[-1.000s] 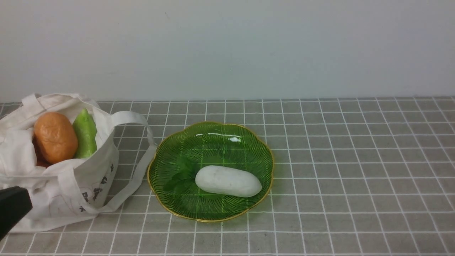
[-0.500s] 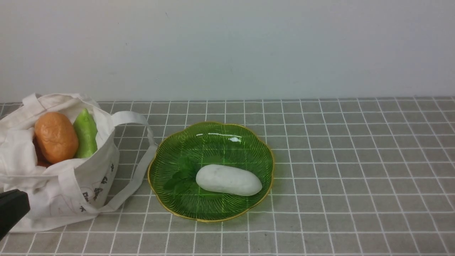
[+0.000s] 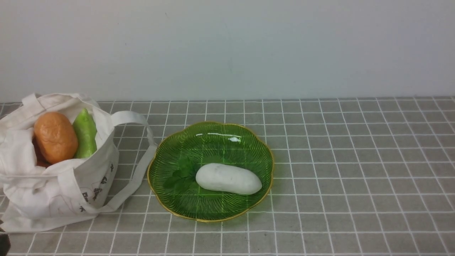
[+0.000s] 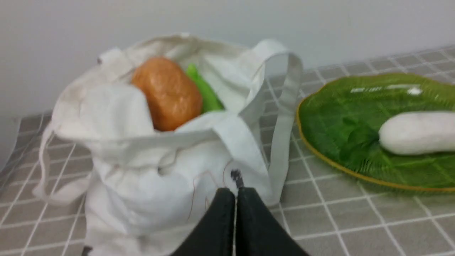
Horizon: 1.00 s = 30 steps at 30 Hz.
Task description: Take vegetables from bag on grey coffee tablecloth place on plate.
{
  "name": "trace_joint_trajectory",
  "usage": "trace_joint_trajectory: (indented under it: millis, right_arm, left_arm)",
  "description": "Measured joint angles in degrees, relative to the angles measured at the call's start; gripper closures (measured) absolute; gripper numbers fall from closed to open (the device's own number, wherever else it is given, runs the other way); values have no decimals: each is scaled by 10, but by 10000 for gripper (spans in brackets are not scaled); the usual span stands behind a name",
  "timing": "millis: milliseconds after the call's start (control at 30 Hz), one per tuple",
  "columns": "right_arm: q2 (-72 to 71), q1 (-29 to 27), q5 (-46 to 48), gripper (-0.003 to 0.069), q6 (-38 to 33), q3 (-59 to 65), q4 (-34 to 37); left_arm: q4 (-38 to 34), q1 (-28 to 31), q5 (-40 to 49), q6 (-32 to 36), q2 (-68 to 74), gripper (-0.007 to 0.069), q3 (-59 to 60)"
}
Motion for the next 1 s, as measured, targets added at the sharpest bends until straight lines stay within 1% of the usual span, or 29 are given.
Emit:
trace_joint_trajectory:
  millis: [167, 233, 433, 1000]
  right_arm:
    - [0, 0, 0, 672, 0, 0, 0]
    - [0, 0, -2, 672, 0, 0, 1]
    - [0, 0, -2, 672, 0, 0, 1]
    - [0, 0, -2, 672, 0, 0, 2]
  left_arm:
    - [0, 11, -3, 6, 0, 629, 68]
    - [-1, 11, -24, 8, 0, 629, 78]
    - [-3, 11, -58, 8, 0, 629, 82]
    - [-5, 11, -58, 8, 0, 629, 82]
